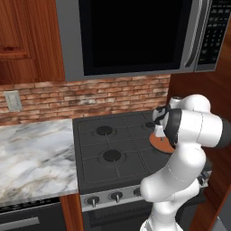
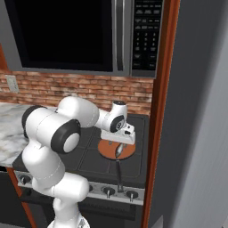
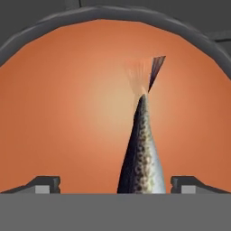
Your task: Retrieve the fish from the fridge and place it on the saucepan with marinade on the stove.
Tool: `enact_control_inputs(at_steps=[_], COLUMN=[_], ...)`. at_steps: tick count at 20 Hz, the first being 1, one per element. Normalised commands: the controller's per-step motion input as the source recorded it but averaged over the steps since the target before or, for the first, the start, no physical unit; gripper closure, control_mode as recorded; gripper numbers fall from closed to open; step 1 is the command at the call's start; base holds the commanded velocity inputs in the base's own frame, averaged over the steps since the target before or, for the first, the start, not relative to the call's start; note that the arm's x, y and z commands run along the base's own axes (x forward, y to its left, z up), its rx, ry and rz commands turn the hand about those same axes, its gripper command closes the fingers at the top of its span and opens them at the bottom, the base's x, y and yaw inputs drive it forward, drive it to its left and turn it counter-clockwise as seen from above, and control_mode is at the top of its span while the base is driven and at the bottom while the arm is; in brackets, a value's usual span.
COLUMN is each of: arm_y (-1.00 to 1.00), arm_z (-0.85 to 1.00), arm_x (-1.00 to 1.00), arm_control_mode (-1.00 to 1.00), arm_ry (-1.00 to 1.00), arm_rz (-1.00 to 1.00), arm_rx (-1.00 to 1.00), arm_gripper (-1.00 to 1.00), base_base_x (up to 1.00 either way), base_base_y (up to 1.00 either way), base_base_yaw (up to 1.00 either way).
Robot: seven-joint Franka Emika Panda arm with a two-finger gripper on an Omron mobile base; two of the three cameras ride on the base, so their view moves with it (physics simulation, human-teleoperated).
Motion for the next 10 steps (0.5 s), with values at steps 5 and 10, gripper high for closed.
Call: enact_control_inputs(at_steps=[5, 10], arm_y=[0.0, 0.11], arm_z=[0.11, 0.31], arm_x=[-0.1, -0.13], arm_control_mode=[-1.0, -1.0], arm_ry=[-0.05, -0.13], arm_rz=[0.0, 0.0], arm_rx=[0.0, -0.02], arm_gripper=[-1.0, -1.0], base_base_x=[0.0, 0.0], base_base_y=[0.0, 0.0], base_base_yaw=[0.0, 0.0])
